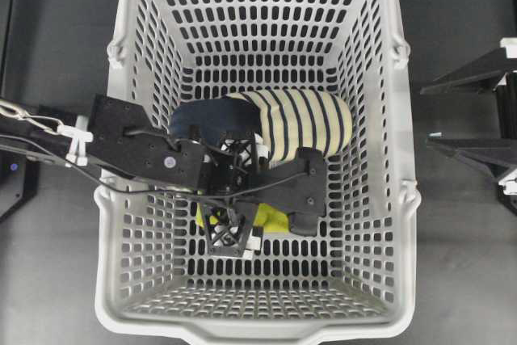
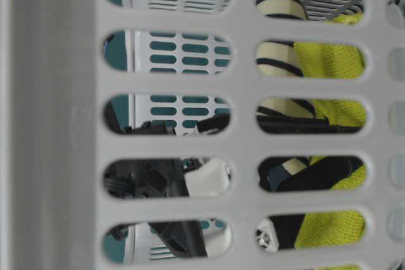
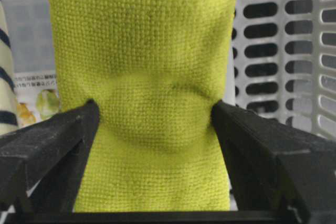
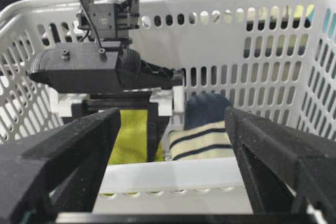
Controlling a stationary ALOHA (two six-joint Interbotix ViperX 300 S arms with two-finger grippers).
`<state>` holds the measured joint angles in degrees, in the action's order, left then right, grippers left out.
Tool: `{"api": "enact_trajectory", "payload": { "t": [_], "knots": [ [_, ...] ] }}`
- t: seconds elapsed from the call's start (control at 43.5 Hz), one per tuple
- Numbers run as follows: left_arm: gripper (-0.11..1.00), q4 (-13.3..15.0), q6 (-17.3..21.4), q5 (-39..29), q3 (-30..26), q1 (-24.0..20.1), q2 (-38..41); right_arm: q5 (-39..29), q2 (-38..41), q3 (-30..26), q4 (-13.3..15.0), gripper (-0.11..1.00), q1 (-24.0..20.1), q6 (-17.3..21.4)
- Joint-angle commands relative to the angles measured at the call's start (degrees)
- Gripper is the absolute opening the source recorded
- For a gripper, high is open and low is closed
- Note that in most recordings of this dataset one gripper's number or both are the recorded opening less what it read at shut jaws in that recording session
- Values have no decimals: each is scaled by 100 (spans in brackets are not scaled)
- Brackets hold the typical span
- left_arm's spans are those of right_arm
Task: Pick up the yellow cloth from the shopping basket with the left arm.
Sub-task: 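Lift the yellow cloth upward out of the basket with the left gripper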
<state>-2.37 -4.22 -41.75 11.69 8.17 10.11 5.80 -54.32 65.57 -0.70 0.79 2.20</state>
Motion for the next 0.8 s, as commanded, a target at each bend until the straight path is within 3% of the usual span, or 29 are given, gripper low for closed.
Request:
{"api": "enact_trajectory", "payload": {
  "t": [0.0, 0.138, 0.345, 0.551, 0.781],
  "knots": [
    [82, -18, 35, 18, 62, 9, -18, 62, 18, -105, -9, 77, 9, 0],
    [63, -18, 79, -18, 62, 9, -35, 62, 18, -97, -9, 76, 9, 0],
    [18, -26, 70, -105, -26, 9, -193, 62, 18, -88, -9, 75, 9, 0],
    [17, -26, 70, -703, -492, 35, -589, 62, 18, -88, -9, 75, 9, 26],
    [17, -18, 53, -1714, -1705, 53, -1081, 149, -9, -88, -9, 75, 9, 44]
  ]
}}
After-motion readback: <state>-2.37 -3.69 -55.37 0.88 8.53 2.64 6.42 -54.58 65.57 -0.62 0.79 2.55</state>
